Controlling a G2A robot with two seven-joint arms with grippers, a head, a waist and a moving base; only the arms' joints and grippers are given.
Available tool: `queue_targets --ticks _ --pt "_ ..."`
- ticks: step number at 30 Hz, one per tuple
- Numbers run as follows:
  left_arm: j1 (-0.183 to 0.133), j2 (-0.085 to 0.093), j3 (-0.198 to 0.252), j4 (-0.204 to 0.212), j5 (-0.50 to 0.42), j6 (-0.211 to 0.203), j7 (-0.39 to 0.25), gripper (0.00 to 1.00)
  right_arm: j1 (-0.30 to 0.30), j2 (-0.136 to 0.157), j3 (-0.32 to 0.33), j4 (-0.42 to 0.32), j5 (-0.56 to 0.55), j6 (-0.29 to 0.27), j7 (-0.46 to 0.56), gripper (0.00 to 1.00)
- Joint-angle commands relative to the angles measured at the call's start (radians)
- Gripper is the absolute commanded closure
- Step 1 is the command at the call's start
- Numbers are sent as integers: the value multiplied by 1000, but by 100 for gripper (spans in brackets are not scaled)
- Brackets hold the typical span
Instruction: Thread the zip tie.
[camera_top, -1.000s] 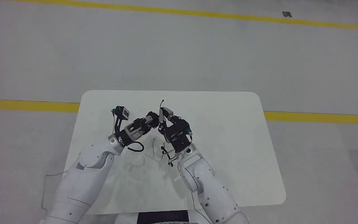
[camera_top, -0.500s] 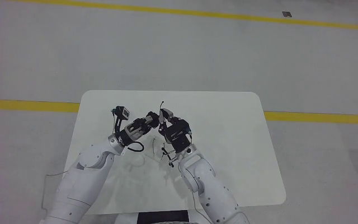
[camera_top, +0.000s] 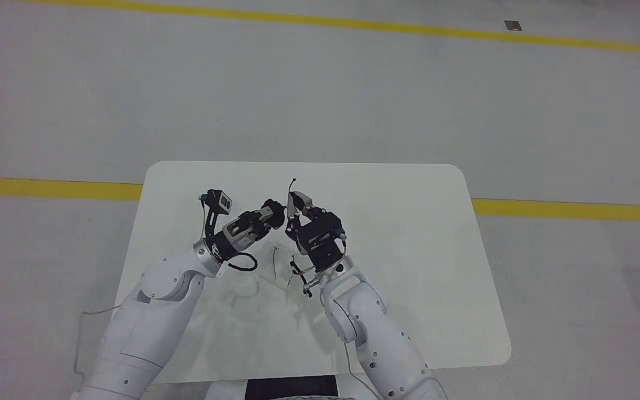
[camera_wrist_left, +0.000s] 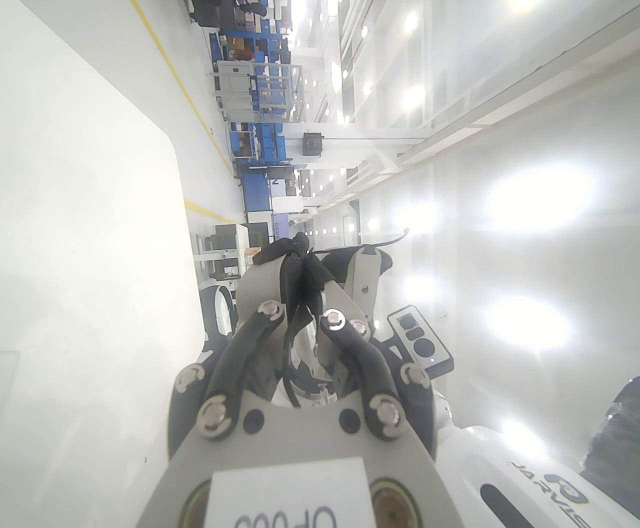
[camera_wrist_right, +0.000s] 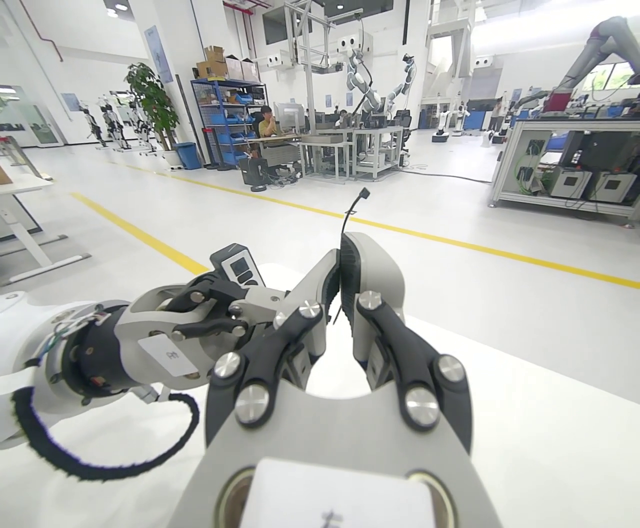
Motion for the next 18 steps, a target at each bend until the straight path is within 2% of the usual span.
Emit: queue_targets --ticks 1,18 --pt "0 0 0 0 0 0 0 100 0 0 -1 -1 2 2 -6 100" --pt "0 0 0 0 0 0 0 100 9 3 -12 9 2 6 -6 100"
